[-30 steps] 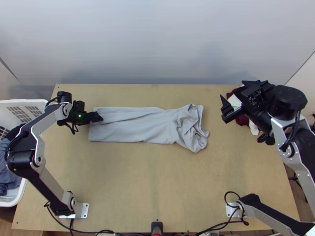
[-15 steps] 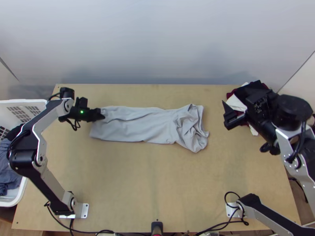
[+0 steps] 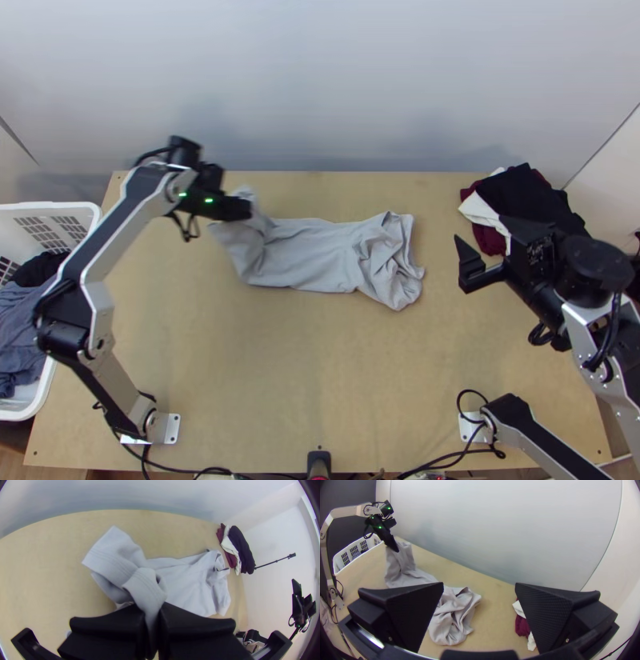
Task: Fold the t-shirt
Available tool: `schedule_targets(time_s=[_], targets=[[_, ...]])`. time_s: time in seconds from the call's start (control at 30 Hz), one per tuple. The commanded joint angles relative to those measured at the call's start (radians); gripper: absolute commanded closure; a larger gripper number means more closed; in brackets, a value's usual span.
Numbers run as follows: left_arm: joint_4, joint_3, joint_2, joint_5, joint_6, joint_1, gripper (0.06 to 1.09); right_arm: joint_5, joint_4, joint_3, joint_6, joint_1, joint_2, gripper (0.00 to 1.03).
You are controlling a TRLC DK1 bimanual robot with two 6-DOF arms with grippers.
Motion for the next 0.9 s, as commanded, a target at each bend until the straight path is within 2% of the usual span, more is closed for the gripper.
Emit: schedule_targets(time_s=[0.0, 0.37, 0.53, 0.8, 0.83, 0.87], targets=[[-0.040, 0.178, 0.084, -0.074, -0.052, -0.190, 1.05, 0.000, -0.010, -0.079, 0.032, -0.020, -0.079, 0.03], [-0.072, 0.573, 0.363, -0.120, -0.143, -0.434, 1.05, 0.000, -0.014, -0.185, 0.051, -0.052, -0.200, 0.03], [0.023, 0.592, 0.423, -0.177, -0.153, -0.516, 1.05, 0.000, -0.017, -0.220, 0.063, -0.060, -0.225, 0.03], [0.162, 0.625, 0.474, -0.192, -0.183, -0.615, 1.05, 0.000, -0.017, -0.289, 0.078, -0.071, -0.260, 0.03], [0.178, 0.625, 0.472, -0.192, -0.183, -0.625, 1.04, 0.000, -0.016, -0.297, 0.077, -0.071, -0.263, 0.03], [0.193, 0.625, 0.472, -0.192, -0.190, -0.633, 0.96, 0.000, -0.016, -0.300, 0.078, -0.072, -0.265, 0.03]])
